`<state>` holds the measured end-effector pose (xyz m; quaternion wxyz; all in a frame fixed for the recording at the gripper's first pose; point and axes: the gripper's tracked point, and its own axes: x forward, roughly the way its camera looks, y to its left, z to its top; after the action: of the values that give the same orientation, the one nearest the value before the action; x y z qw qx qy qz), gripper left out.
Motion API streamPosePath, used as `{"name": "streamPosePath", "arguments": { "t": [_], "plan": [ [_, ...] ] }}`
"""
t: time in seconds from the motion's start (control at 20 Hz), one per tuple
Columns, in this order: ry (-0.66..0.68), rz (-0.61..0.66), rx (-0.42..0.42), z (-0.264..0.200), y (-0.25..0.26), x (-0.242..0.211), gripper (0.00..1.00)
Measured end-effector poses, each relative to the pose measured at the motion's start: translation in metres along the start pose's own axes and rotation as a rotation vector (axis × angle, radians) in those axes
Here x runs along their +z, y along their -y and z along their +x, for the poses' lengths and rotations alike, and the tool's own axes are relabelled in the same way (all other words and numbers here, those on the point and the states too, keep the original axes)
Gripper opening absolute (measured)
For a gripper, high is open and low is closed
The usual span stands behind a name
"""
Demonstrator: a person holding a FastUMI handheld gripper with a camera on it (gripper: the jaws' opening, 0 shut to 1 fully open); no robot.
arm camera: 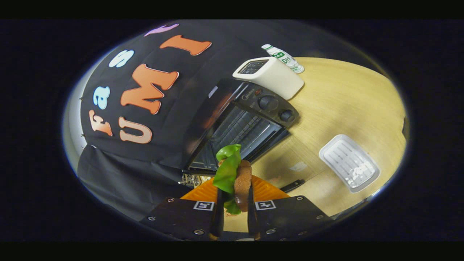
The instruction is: Open the toaster oven, put the food inside, and close the toaster oven door.
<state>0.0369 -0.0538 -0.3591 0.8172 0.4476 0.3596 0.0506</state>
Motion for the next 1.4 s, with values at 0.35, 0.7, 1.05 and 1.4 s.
{"name": "streamPosePath", "arguments": {
  "t": [0.35,0.7,1.05,1.4],
  "plan": [
    [0.095,0.121,0.033,0.045,-0.011,-0.009,0.27],
    [0.266,0.270,0.087,0.077,-0.019,0.015,0.27],
    [0.347,0.280,0.095,0.113,-0.027,0.032,0.27],
    [0.402,0.307,0.104,0.137,-0.029,0.044,0.27]
  ]
}}
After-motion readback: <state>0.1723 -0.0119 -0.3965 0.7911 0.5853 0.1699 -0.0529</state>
